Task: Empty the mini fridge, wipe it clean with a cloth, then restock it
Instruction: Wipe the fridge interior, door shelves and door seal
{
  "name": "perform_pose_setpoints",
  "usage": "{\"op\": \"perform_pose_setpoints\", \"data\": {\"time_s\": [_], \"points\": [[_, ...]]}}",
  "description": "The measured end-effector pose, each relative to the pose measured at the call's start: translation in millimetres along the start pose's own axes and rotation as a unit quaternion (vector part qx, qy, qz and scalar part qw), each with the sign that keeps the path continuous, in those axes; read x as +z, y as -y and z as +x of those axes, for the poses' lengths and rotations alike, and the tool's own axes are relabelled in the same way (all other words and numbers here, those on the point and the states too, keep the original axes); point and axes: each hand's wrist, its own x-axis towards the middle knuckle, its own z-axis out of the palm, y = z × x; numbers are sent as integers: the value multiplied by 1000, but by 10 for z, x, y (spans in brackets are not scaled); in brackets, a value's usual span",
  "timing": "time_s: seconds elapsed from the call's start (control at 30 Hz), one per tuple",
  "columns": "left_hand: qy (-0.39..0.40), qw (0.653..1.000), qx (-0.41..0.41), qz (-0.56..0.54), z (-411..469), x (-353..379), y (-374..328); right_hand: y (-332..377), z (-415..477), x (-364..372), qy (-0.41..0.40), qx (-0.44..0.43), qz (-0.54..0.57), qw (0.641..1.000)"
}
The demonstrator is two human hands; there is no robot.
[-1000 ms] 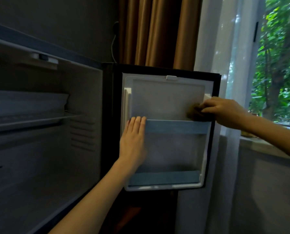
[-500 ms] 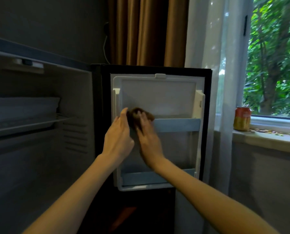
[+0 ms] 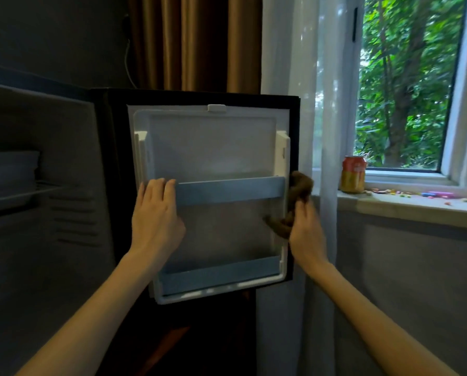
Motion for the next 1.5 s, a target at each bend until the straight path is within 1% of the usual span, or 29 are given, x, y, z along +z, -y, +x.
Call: {"op": "perform_pose_setpoints", "data": {"time_s": [0.03,0.1,0.13,0.2,0.23,0.27,0.33,0.4,0.47,0.53,0.6,0.67,0.73,0.83,0.93,1.03,1.1,1.23,1.3,1.33,1.37,1.4,1.47,1.5], "points": [[-2,1000,-15,8,-5,0,-43,-75,-12,-89,-13,36,19,999],[12,999,-45,22,20,-29,-170,-86,37,-206,-61,60,65,994],[33,998,-54,26,57,-55,-258,-42,77,-230,-71,43,81,993],[77,996,-45,21,184,-97,-480,102,237,-232,-56,-18,111,992],[89,995,-34,8,254,-93,-596,193,352,-192,-56,-34,134,989],[91,995,-26,-14,311,-74,-696,282,440,-131,-61,-31,168,983],[75,996,-28,-50,365,-20,-810,404,485,36,-79,14,214,974],[40,997,-29,-65,350,64,-795,427,301,254,-108,75,245,961],[7,996,-33,-87,312,122,-758,322,-89,475,-136,97,237,957],[-3,994,-39,-106,317,144,-758,147,-575,657,-119,136,235,955],[-7,992,-45,-121,300,165,-782,44,-1019,736,-72,218,281,932],[-16,990,-39,-134,234,182,-791,13,-1254,761,-70,244,297,920],[-25,991,-14,-132,135,188,-754,44,-1234,704,-87,228,299,923],[-23,993,33,-114,30,173,-632,100,-870,543,-82,186,306,930],[-23,989,23,-141,24,105,-589,239,-307,305,-90,115,300,943],[-31,988,17,-153,14,93,-624,328,-52,198,-135,88,294,942],[-42,985,5,-166,-2,115,-644,268,-302,301,-122,109,296,941],[-62,979,-17,-191,1,144,-679,103,-1283,475,-95,175,300,933],[-68,976,-16,-208,-43,158,-660,43,-1531,462,-65,202,299,930],[-69,975,-10,-212,-95,164,-639,28,-1547,423,-62,199,291,934],[-69,975,3,-211,-186,178,-608,13,-1517,384,-70,180,274,942],[-63,976,24,-206,-320,203,-561,40,-1454,316,-84,143,247,955],[-29,981,58,-181,-673,295,-378,98,-1314,206,-115,31,173,978],[-8,986,58,-159,-865,347,-251,136,-1261,159,-121,-23,132,984]]}}
